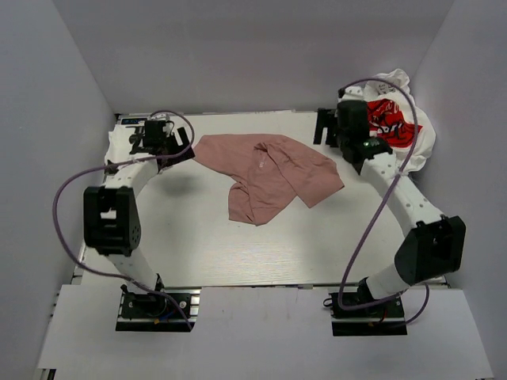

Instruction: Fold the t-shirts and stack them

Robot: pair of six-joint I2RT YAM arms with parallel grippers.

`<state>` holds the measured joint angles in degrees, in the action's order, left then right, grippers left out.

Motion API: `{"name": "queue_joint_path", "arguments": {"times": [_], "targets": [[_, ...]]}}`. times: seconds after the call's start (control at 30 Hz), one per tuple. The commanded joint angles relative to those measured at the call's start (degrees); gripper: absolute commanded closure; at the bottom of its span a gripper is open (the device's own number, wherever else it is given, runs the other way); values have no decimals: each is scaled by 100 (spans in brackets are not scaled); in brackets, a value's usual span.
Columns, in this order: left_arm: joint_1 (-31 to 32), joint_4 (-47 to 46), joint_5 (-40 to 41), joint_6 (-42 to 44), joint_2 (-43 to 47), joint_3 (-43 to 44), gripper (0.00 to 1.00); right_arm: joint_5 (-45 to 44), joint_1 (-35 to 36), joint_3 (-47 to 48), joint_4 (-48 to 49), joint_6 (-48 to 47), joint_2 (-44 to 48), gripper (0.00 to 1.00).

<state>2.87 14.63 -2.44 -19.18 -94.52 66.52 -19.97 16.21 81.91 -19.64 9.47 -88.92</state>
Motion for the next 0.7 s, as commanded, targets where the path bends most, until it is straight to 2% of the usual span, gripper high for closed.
{"name": "queue_joint_path", "arguments": {"times": [0.0, 0.03, 0.17, 0.37, 0.47, 0.5, 0.57, 0.6, 0.63, 0.67], "targets": [[125, 610, 93, -217, -872, 1087, 0, 319, 435, -832, 250, 177, 235, 10], [126, 802, 181, -270, -1371, 1291, 0, 205, 740, -948, 233, 238, 261, 10], [353, 1392, 664, -410, -2418, 2476, 0, -69, 1148, -1632, 40, 361, 78, 10], [626, 1613, 1104, -586, -3247, 3278, 3, 230, 1473, -2232, 223, 520, -380, 10], [679, 1823, 1263, -648, -3608, 3499, 20, 300, 1517, -2425, 583, 520, -511, 10], [732, 1824, 1263, -648, -3669, 3560, 35, 283, 1500, -2451, 619, 503, -590, 10], [732, 1824, 1324, -709, -3792, 3561, 47, 265, 1491, -2434, 742, 538, -844, 10], [732, 1824, 1325, -710, -3793, 3561, 72, 187, 1491, -2425, 751, 555, -941, 15], [732, 1824, 1429, -710, -3793, 3622, 90, 143, 1482, -2364, 777, 538, -1012, 19], [732, 1824, 1430, -762, -3793, 3622, 100, 20, 1482, -2320, 716, 642, -1230, 25]]}}
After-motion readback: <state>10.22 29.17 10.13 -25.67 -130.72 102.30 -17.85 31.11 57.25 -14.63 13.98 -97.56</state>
